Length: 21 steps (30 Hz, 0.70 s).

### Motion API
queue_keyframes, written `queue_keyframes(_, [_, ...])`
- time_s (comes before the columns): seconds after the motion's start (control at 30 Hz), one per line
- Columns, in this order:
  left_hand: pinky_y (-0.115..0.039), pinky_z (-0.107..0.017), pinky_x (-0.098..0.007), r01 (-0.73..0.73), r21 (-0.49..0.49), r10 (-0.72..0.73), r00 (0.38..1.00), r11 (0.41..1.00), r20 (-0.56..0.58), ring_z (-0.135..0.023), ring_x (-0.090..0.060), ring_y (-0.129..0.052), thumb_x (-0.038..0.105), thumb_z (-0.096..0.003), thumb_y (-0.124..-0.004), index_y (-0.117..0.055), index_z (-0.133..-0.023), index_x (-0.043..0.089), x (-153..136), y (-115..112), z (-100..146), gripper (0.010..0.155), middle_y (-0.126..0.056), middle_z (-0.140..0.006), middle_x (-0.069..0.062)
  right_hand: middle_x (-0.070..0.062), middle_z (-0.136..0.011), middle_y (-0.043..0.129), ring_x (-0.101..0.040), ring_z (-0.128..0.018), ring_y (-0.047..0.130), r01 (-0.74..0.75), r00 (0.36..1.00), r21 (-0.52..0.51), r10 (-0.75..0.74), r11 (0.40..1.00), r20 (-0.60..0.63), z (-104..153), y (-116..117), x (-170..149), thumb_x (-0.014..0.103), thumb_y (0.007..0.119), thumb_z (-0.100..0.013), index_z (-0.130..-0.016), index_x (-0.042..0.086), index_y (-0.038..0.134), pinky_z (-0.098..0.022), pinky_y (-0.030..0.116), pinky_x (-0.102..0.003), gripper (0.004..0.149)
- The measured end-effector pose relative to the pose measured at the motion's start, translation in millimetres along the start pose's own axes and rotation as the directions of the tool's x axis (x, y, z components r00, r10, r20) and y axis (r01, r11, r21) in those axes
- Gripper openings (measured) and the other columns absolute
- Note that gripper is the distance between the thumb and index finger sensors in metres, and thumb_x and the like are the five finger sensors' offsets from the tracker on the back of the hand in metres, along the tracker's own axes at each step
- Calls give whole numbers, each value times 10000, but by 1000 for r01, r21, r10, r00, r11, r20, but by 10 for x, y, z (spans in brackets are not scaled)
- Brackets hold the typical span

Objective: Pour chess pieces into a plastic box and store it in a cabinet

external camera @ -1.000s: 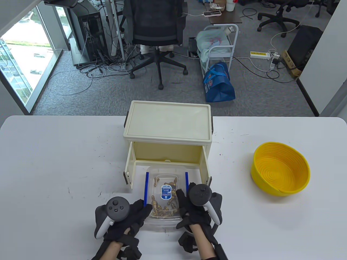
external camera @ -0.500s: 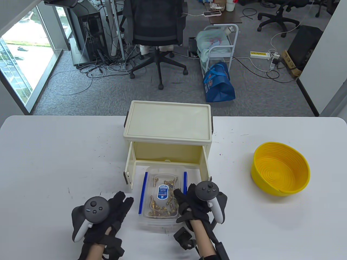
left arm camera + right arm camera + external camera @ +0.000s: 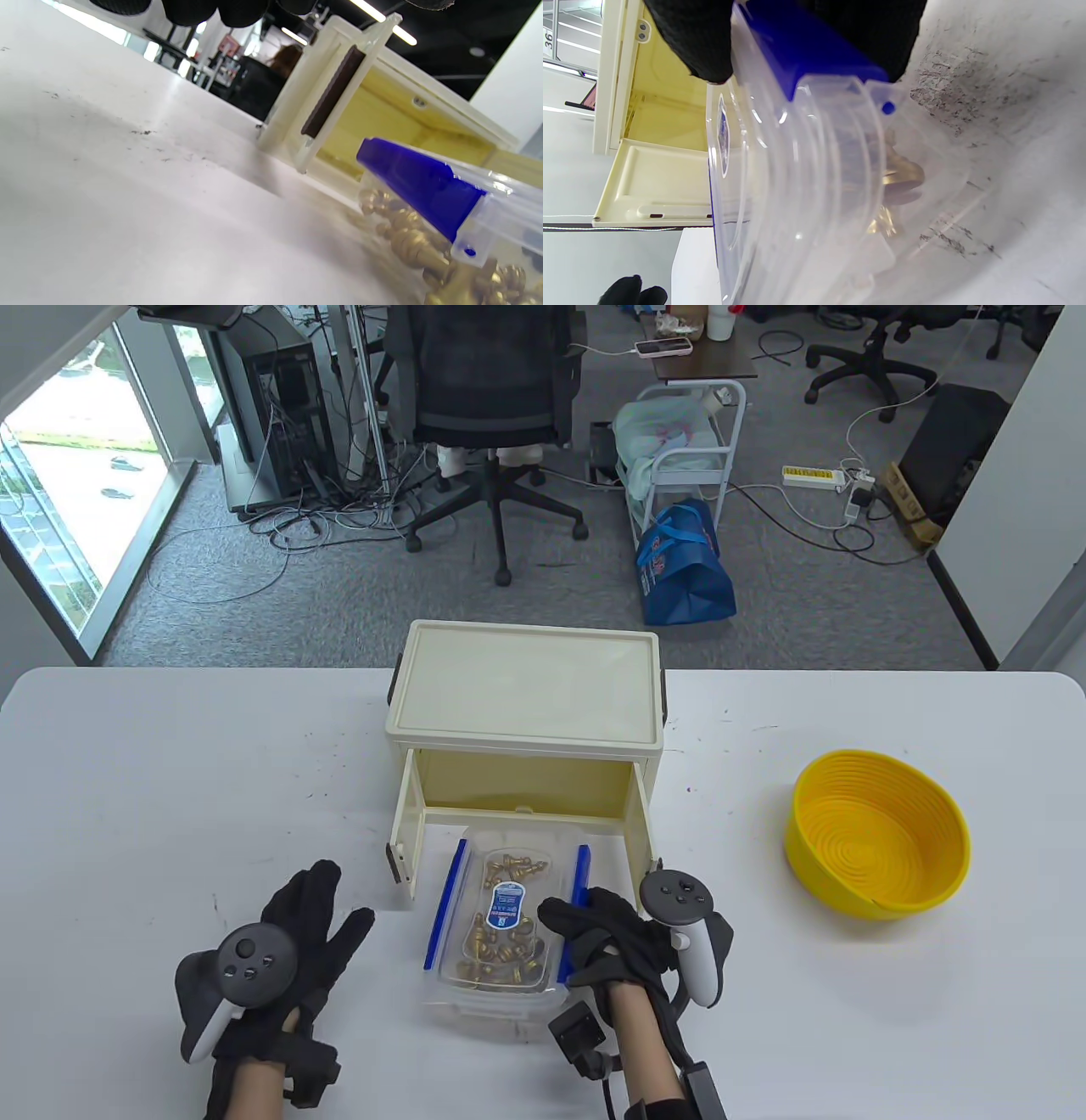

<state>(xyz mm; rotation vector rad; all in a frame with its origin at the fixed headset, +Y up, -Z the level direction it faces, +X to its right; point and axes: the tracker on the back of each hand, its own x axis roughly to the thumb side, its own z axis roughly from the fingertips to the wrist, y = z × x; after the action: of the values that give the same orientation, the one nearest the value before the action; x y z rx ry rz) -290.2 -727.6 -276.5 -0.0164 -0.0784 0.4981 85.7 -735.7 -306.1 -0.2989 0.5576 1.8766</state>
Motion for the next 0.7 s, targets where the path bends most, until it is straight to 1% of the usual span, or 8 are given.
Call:
queue_keyframes(0.07, [-424,-744,-777,-18,-27,18,1000,999,4,-1168,-558,-352,688,-635,-515,-353,-1291,228,-35,-20,-13,817,-369,-1325,-217,-209,-866,737,-352,-595,850,7,1000,-11,-7,1000,7,51,12,-5,445,916,-507,-1036,-13,585,-413,864,-378,774])
queue_keyframes(0.23, [-406,-746,-775,-103,-82,103,995,991,-12,-1160,-569,-314,684,-637,-510,-349,-1291,229,-156,-81,-46,812,-347,-1323,-227,-186,-840,748,-335,-578,868,33,999,-44,-33,998,9,213,14,8,467,920,-500,-1016,11,612,-403,879,-363,754])
queue_keyframes(0.3, [-403,-745,-775,-128,-83,127,992,988,-19,-1159,-570,-309,681,-638,-511,-351,-1291,227,-189,-84,-48,811,-343,-1322,-232,-177,-830,752,-328,-573,876,33,999,-45,-33,998,13,254,1,19,480,916,-501,-1006,25,623,-398,884,-358,740])
queue_keyframes(0.47, [-405,-743,-776,-155,-43,154,988,987,-34,-1155,-575,-311,681,-637,-513,-358,-1290,217,-249,-40,-25,815,-351,-1318,-240,-159,-806,765,-318,-552,896,45,999,-64,-44,997,18,333,13,6,510,905,-502,-969,43,633,-378,893,-344,713])
queue_keyframes(0.53, [-406,-739,-778,-165,-41,164,986,985,-31,-1151,-578,-313,679,-639,-513,-359,-1289,212,-260,-33,-19,815,-353,-1316,-241,-161,-793,786,-319,-535,913,62,998,-90,-60,994,23,353,29,-18,513,906,-497,-955,36,648,-363,900,-341,710])
queue_keyframes(0.57, [-407,-738,-779,-166,-39,164,986,985,-32,-1150,-582,-315,679,-639,-514,-363,-1289,209,-262,-32,-17,817,-356,-1315,-243,-161,-791,792,-318,-534,922,62,998,-80,-61,995,21,360,33,-27,516,904,-500,-950,35,649,-362,903,-340,706])
queue_keyframes(0.67, [-407,-738,-779,-174,-34,172,984,984,-38,-1150,-580,-318,680,-639,-512,-362,-1289,211,-271,-23,-18,815,-359,-1316,-244,-165,-772,820,-317,-509,942,87,996,-102,-84,991,30,397,63,-60,525,902,-496,-929,24,669,-342,913,-331,702])
queue_keyframes(0.7, [-405,-739,-779,-182,-32,181,983,983,-41,-1151,-581,-316,680,-639,-512,-362,-1289,212,-279,-19,-19,815,-357,-1316,-245,-165,-768,824,-315,-506,948,90,996,-94,-87,991,29,402,68,-74,527,901,-494,-923,22,671,-338,915,-331,701])
